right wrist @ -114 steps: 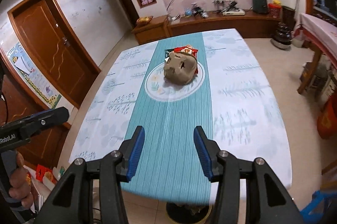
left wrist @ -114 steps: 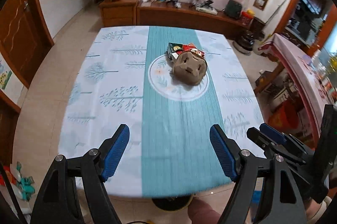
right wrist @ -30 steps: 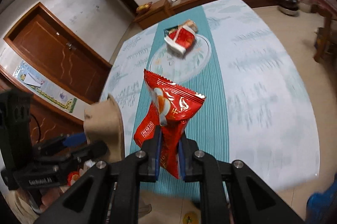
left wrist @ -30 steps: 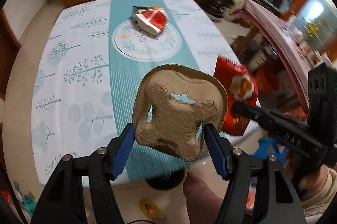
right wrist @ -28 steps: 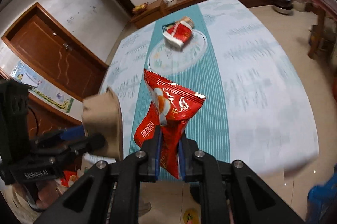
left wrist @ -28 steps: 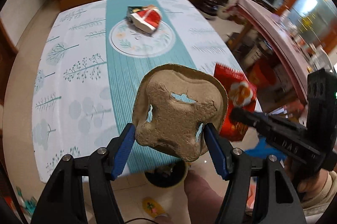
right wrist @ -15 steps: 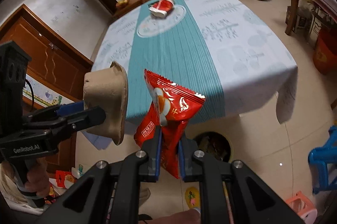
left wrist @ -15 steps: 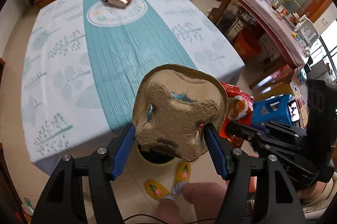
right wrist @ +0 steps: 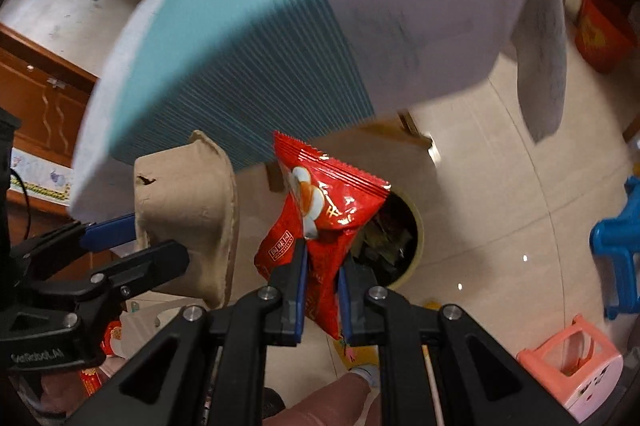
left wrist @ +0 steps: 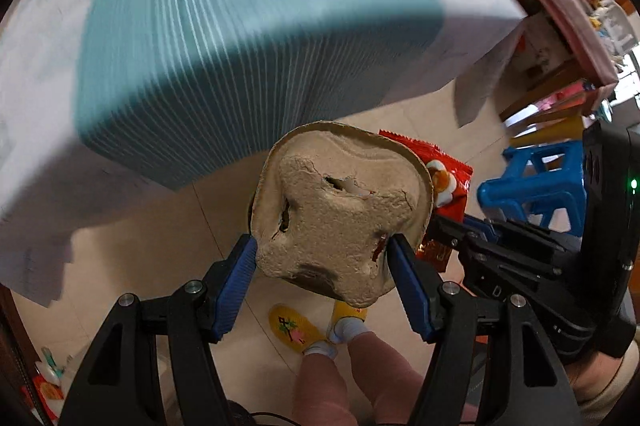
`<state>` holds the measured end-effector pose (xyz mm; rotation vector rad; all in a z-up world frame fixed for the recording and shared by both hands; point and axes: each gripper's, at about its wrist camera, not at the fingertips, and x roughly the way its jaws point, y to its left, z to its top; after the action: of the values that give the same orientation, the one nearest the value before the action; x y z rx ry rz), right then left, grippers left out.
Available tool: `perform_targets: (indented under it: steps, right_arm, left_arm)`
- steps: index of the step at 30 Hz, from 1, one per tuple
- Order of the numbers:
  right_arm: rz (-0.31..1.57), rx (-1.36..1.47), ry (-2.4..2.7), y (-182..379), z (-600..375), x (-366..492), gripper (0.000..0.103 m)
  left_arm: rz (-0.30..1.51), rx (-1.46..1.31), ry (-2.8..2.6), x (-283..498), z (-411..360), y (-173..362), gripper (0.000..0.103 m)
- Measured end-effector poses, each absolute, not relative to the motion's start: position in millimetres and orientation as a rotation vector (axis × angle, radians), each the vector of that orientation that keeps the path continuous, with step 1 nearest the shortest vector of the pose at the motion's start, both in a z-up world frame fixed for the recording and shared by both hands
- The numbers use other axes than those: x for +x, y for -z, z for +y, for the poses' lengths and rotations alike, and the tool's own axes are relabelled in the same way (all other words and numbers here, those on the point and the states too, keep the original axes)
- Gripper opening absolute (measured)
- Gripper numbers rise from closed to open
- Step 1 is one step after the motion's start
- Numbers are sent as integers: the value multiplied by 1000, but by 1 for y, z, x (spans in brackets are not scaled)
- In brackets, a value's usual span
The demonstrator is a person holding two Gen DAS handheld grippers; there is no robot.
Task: Collect trash
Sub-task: 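Carry the pulp tray and red packet over the bin, then open both tools above the bin to drop the tray and packet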
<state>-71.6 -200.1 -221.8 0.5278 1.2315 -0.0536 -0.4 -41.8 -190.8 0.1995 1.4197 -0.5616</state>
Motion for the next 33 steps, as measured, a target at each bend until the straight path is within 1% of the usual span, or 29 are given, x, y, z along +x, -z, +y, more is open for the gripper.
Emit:
perform_targets:
  steps: [12,16,18,20,21,22,23,24,25,26,27,33]
  right_arm:
    - [1329,511,61,379,-195,-51,13]
    - [1348,515,65,428,-196,-39,13]
    - [1361,509,67,444,-197,-34,16]
    - [1378,519,65,462,-197,-30,16]
    - [1385,523,62,468,-197,-28,16]
    - [1394,523,65,474,-198,-24,19]
    - [1400,527,69,479,-201,-22,22]
    - [1407,528,75,483,-203,-21,36]
    - [1417,529,85,486,-204,-20,54]
    - [1426,544,94,489,-207,-20,61]
    - [1427,563,93,490,-210,-20,65]
    - [1398,575,92,479,-211,-27,65]
  left_arm:
    - [1525,223,470,4,-53,357,66]
    - [1541,204,450,7,-51,392,66]
    - [1540,201,445,10,-49,407,66]
    - [1553,196,448,13,-44,416,66]
    - [1572,197,444,14,-44,422,69]
    - [1584,205,430,17,-42,426,77]
    - [1590,208,407,21,-41,430,82]
    - [1596,207,393,24,-38,432,92]
    - [1597,202,386,26,-36,435,97]
    - [1592,204,377,28,-35,435,97]
    - [1587,210,370,29,-34,434,97]
    - [1553,225,331,28,-29,417,97]
